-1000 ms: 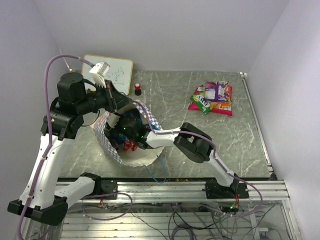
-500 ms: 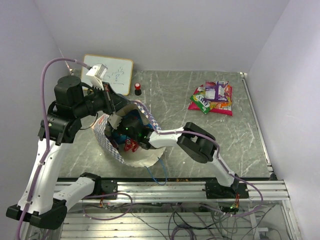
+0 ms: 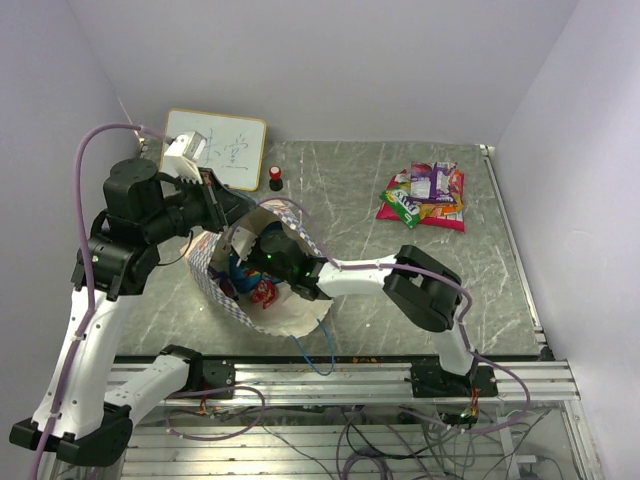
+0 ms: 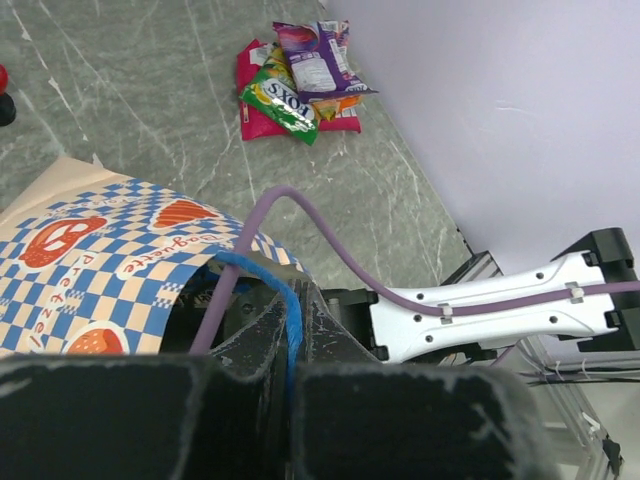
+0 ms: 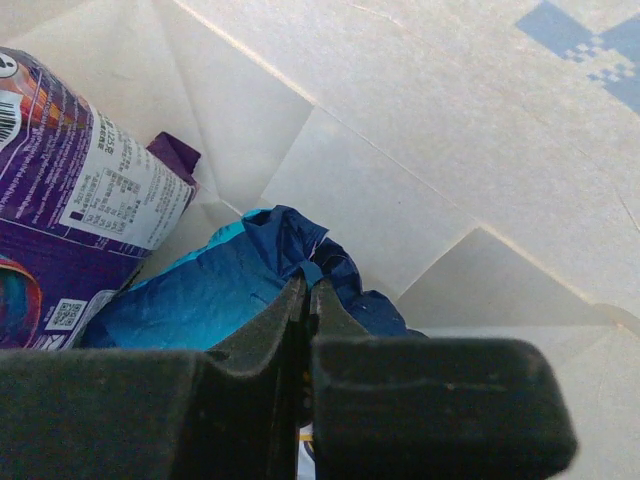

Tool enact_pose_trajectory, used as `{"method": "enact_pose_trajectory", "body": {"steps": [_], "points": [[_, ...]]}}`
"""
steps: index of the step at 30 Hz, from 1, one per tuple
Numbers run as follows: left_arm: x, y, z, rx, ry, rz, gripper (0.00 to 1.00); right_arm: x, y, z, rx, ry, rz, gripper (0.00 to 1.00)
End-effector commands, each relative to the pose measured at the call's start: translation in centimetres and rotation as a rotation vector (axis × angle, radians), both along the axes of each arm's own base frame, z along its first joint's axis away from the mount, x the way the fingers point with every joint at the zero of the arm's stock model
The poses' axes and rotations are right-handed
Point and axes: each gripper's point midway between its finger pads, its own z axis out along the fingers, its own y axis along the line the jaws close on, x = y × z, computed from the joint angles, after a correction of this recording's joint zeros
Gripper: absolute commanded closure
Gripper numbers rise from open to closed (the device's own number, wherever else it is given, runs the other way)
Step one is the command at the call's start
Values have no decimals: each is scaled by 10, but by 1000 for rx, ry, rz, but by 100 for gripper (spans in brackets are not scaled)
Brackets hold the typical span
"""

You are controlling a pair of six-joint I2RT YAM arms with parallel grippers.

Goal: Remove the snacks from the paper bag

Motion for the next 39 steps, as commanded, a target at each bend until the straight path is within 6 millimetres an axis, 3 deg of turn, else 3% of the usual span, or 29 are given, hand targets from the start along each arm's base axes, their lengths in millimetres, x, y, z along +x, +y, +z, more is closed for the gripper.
{"method": "enact_pose_trajectory", "body": {"steps": [1, 13, 24, 31, 39], "points": [[1, 7, -1, 10, 3, 55, 93, -2, -6, 52, 102, -28, -5, 100], [8, 14, -14, 11, 57, 131, 93, -10, -28, 92, 166, -66, -19, 100], [13, 15, -14, -12, 45, 157, 93, -17, -55, 121, 194, -123, -40, 100], [20, 15, -14, -4, 49, 167, 93, -30, -62, 137, 250, -125, 0, 100], [25, 19, -13, 4, 52, 196, 93, -45, -68, 182, 357, -134, 53, 100]]}}
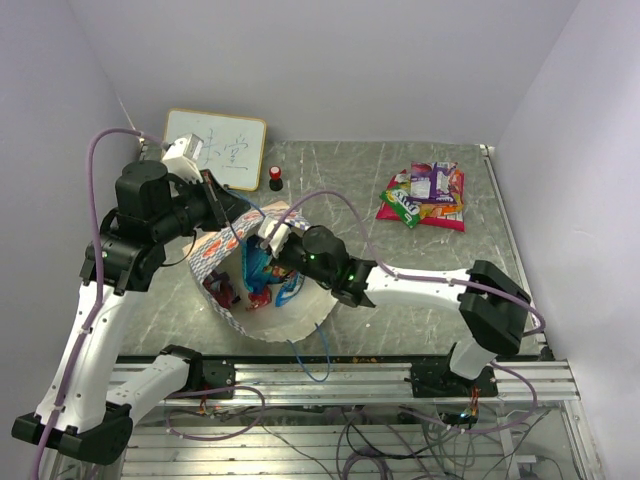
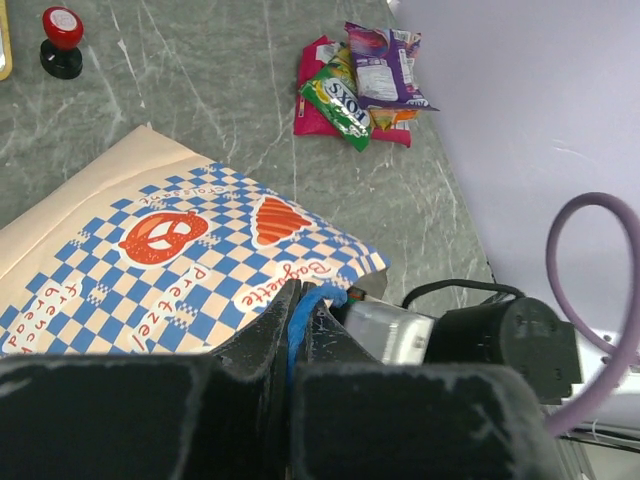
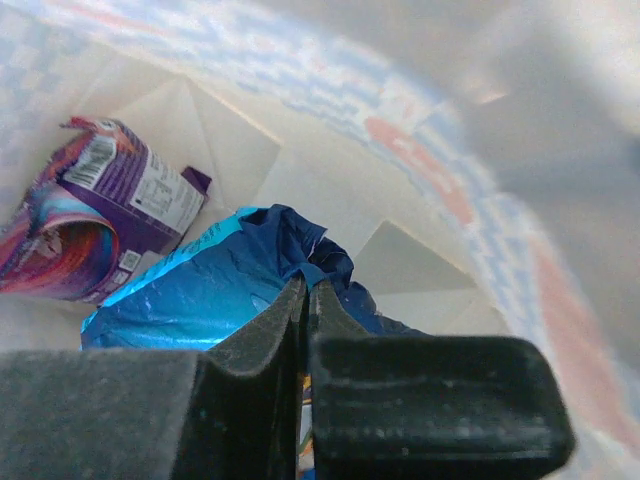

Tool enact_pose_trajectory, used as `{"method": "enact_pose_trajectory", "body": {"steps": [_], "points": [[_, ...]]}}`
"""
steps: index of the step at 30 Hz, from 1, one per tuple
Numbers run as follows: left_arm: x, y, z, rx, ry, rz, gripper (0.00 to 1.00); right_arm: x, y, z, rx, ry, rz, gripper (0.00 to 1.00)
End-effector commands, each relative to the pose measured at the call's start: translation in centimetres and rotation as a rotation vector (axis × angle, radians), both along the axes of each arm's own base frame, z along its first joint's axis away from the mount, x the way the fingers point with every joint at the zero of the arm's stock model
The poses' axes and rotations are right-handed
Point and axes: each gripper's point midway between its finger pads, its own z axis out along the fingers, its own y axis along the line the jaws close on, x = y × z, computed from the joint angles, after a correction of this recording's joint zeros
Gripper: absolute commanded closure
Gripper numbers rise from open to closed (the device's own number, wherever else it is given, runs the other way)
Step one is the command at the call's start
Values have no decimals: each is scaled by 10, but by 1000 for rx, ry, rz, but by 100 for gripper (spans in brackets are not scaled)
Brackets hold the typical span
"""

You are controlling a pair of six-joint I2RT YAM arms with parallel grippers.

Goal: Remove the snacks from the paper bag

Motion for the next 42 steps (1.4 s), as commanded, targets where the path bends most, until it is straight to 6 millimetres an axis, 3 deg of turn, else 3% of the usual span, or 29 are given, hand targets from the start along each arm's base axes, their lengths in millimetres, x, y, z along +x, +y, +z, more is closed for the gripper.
{"method": "enact_pose_trajectory", "body": {"steps": [1, 15, 21, 38, 42], "points": [[3, 2, 14, -10, -46, 24, 93, -9, -5, 99, 260, -105, 32, 100], [11, 9, 9, 13, -19, 77, 93, -22, -22, 154, 328, -164, 59, 100], [19, 7, 3, 17, 1, 86, 93, -20, -39, 191, 395, -214, 6, 100], [25, 16, -14, 53, 63, 147, 93, -25, -74, 251, 416, -384, -51, 100], [27, 18, -19, 57, 72, 168, 93, -28, -86, 274, 435, -421, -70, 100]]}}
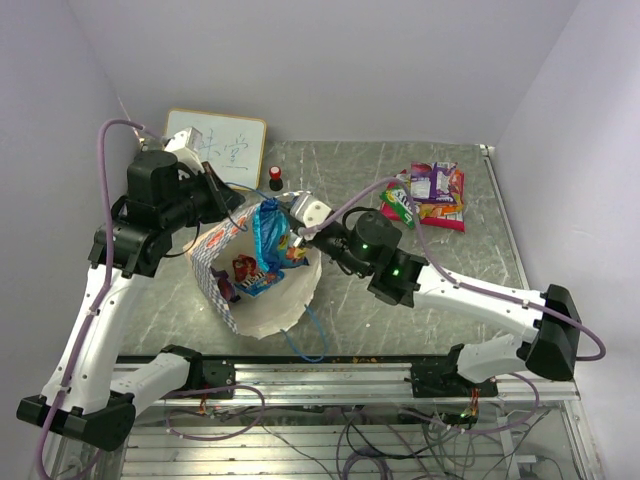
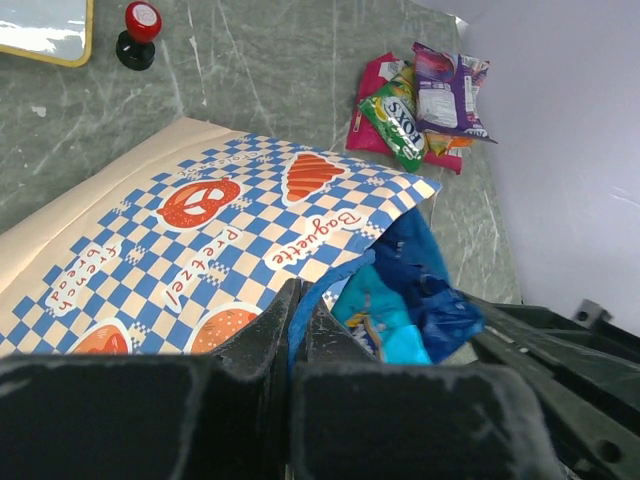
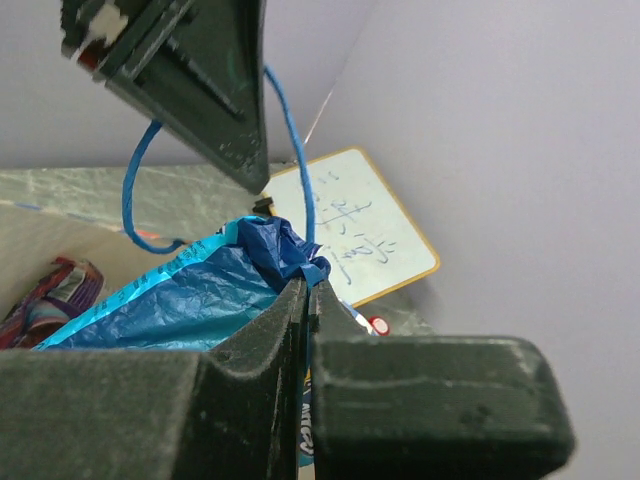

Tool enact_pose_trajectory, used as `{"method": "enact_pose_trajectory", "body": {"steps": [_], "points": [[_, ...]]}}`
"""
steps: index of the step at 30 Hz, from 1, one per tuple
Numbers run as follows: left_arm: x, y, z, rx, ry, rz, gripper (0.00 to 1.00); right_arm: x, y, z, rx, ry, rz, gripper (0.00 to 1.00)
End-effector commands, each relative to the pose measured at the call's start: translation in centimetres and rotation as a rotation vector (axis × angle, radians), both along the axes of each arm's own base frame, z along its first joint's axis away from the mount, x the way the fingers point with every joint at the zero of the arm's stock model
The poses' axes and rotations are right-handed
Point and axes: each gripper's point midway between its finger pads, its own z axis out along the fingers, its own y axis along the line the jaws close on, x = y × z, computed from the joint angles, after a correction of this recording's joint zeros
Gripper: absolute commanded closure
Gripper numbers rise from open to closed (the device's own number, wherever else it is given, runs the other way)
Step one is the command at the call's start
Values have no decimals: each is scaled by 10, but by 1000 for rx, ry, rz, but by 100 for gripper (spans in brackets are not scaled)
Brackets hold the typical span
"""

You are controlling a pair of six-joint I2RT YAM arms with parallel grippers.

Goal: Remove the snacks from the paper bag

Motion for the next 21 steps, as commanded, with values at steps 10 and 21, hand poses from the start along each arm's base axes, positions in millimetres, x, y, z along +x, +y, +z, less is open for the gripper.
{"method": "enact_pose_trajectory", "body": {"steps": [10, 21], "points": [[3, 8, -2, 15, 3, 61, 93, -13, -74, 158, 301, -237, -138, 100], [-4, 8, -9, -6, 17, 60, 93, -31, -148, 234, 416, -351, -271, 100]]}}
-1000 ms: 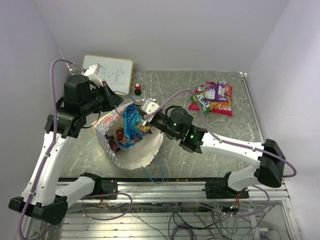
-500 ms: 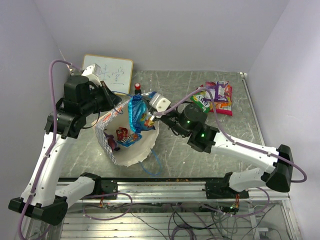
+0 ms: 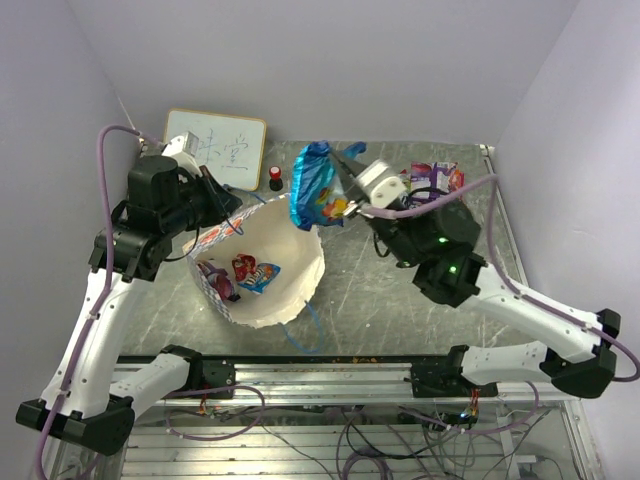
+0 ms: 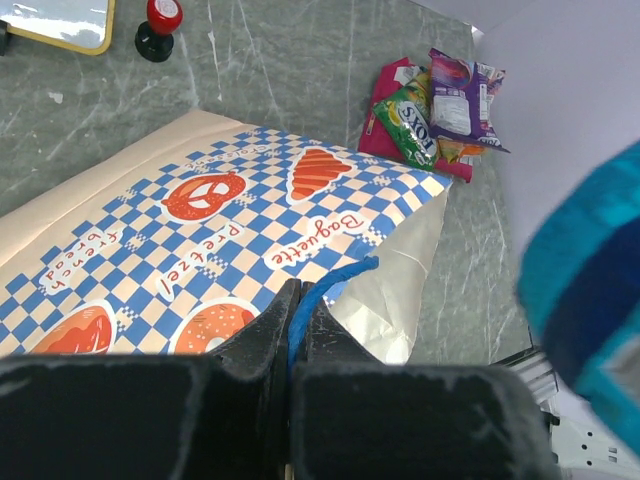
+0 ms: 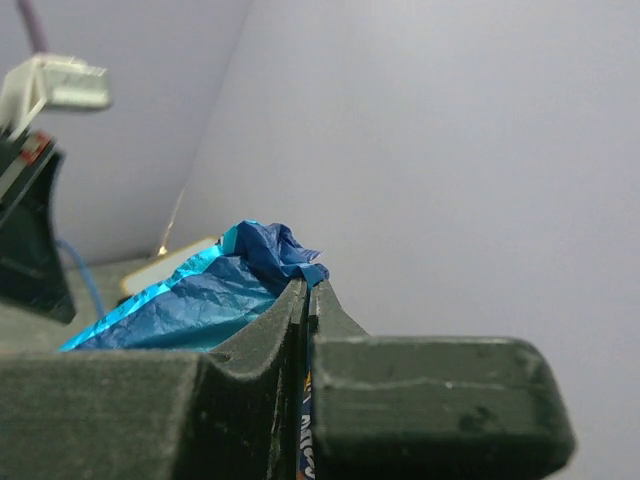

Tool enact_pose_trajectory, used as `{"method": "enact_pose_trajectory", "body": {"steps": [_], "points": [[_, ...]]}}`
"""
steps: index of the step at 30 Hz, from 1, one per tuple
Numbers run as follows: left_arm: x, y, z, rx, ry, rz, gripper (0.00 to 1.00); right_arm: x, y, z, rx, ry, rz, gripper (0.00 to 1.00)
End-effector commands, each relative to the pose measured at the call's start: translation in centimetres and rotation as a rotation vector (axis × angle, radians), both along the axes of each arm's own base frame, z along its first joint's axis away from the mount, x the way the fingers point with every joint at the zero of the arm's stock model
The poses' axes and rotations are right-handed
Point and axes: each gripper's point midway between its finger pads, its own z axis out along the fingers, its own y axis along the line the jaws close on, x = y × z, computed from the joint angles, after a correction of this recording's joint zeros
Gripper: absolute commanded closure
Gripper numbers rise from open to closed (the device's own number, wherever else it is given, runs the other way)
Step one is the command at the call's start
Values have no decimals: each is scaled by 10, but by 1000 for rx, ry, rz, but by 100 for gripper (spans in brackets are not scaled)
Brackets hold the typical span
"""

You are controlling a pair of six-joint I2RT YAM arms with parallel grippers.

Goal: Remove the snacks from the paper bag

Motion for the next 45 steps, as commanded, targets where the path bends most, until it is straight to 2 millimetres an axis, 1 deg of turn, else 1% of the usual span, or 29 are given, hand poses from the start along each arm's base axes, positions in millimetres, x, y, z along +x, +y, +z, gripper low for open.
{"method": "enact_pose_trajectory", "body": {"steps": [1, 3, 5, 7, 9, 11, 13, 14, 17, 18, 19, 21, 22, 23, 24, 25, 27, 28, 31, 32, 33, 35, 38, 40, 42, 45], "points": [[-4, 2, 0, -1, -3, 9, 93, -25, -73, 97, 240, -164, -89, 100], [-4, 2, 1, 0, -7, 9, 93, -23, -88, 98, 235, -165, -143, 100], [-4, 2, 1, 1, -11, 10, 93, -21, -102, 92, 209, -164, -210, 100], [-3, 2, 1, 2, -13, 8, 93, -13, -115, 77, 122, -142, -306, 100], [-2, 1, 2, 3, -16, 7, 93, -5, -131, 54, 58, -79, -398, 100], [-1, 2, 1, 4, -18, 11, 93, 0, -149, 24, 28, -3, -490, 100], [0, 1, -2, 6, -15, 8, 93, 4, -165, -11, -13, 86, -570, 100], [1, 0, -3, 6, -9, 5, 93, 8, -171, -35, -40, 139, -626, 100], [3, -2, -7, 9, 3, -4, 93, 8, -201, -85, 0, 307, -806, 100], [3, -2, -8, 8, 4, -7, 93, 7, -207, -99, 29, 361, -835, 100], [4, -3, -8, 8, 6, -10, 93, 6, -209, -122, 45, 415, -863, 100], [6, -4, -9, 7, 8, -12, 93, 1, -219, -155, 124, 515, -934, 100], [7, -5, -9, 6, 10, -14, 93, -1, -223, -171, 182, 560, -959, 100], [8, -7, -10, 5, 13, -20, 93, -2, -222, -188, 279, 616, -956, 100], [9, -8, -11, 4, 15, -23, 93, -4, -224, -204, 245, 638, -980, 100], [10, -8, -11, 2, 17, -25, 93, -4, -222, -220, 283, 675, -988, 100], [11, -10, -12, -2, 21, -34, 93, -5, -227, -250, 273, 716, -1057, 100], [11, -11, -12, -2, 20, -37, 93, -5, -234, -263, 277, 730, -1107, 100], [9, -9, -11, 9, 22, -39, 93, 2, -264, -298, 305, 808, -1292, 100], [8, -9, -12, 14, 22, -38, 93, 8, -272, -308, 303, 845, -1340, 100], [7, -8, -11, 17, 20, -37, 93, 14, -275, -316, 289, 877, -1351, 100], [5, -7, -10, 18, 20, -40, 93, 29, -276, -328, 264, 908, -1325, 100], [-1, -5, -8, 18, 18, -41, 93, 51, -284, -342, 282, 931, -1265, 100], [-7, -1, -5, 24, 2, -28, 93, 66, -298, -349, 260, 933, -1241, 100], [-10, 2, -6, 30, -7, -21, 93, 83, -303, -355, 197, 931, -1154, 100], [-13, 4, -4, 42, -4, -24, 93, 96, -317, -360, 124, 906, -1143, 100]]}}
